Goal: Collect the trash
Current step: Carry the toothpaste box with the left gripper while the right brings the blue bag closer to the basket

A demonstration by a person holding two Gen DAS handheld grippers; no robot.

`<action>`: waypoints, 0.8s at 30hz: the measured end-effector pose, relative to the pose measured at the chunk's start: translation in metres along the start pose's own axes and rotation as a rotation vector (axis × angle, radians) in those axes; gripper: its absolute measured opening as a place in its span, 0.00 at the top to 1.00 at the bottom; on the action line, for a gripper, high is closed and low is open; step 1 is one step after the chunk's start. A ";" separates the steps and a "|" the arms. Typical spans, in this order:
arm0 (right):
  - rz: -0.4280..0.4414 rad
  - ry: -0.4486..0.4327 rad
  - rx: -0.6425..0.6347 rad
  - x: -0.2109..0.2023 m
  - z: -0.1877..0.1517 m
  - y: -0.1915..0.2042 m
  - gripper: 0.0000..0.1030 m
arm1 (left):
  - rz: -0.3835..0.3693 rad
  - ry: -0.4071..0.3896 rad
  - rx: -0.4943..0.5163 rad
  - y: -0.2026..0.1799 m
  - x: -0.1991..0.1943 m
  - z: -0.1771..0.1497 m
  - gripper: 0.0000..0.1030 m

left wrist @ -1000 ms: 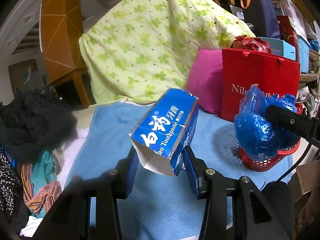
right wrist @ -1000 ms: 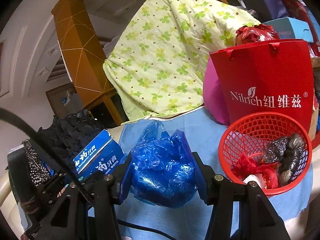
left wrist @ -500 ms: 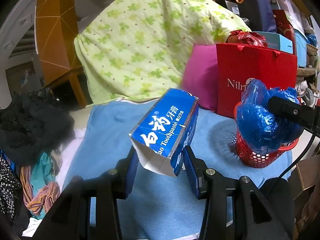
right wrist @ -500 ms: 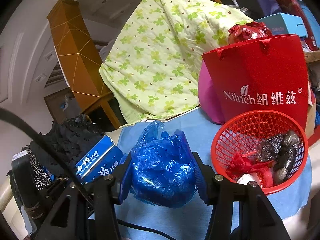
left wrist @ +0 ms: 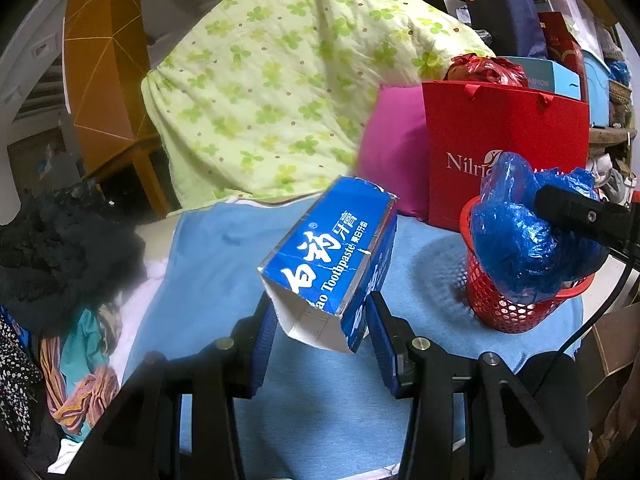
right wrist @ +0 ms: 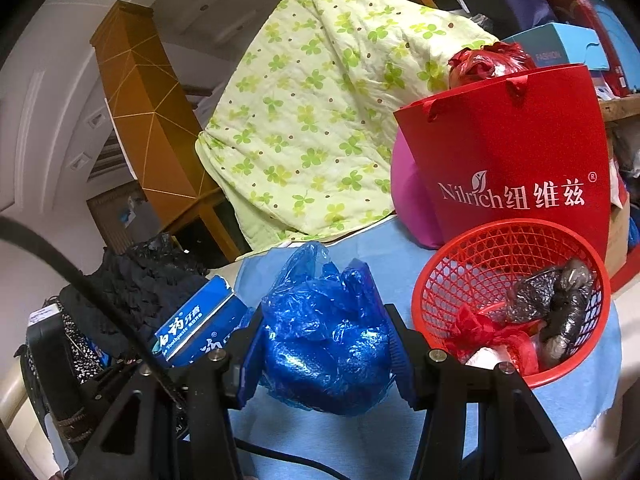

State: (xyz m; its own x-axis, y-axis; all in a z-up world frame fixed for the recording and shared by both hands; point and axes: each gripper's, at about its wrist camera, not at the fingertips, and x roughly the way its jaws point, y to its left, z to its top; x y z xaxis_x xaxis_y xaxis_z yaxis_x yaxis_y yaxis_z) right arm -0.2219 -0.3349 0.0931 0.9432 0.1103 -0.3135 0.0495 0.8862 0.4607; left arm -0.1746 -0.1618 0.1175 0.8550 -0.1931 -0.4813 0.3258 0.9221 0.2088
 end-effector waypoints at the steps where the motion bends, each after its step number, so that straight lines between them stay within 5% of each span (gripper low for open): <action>1: -0.002 -0.001 0.000 0.000 0.000 0.000 0.45 | -0.002 0.001 0.001 -0.001 0.000 0.000 0.55; 24: -0.017 -0.013 0.018 -0.010 0.000 -0.007 0.45 | -0.021 -0.002 0.039 -0.011 0.000 0.002 0.55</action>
State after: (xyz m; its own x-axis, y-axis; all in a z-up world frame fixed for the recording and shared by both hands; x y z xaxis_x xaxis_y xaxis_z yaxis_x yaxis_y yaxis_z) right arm -0.2316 -0.3423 0.0929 0.9464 0.0892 -0.3105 0.0714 0.8797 0.4702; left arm -0.1770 -0.1732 0.1169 0.8486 -0.2132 -0.4841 0.3593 0.9040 0.2317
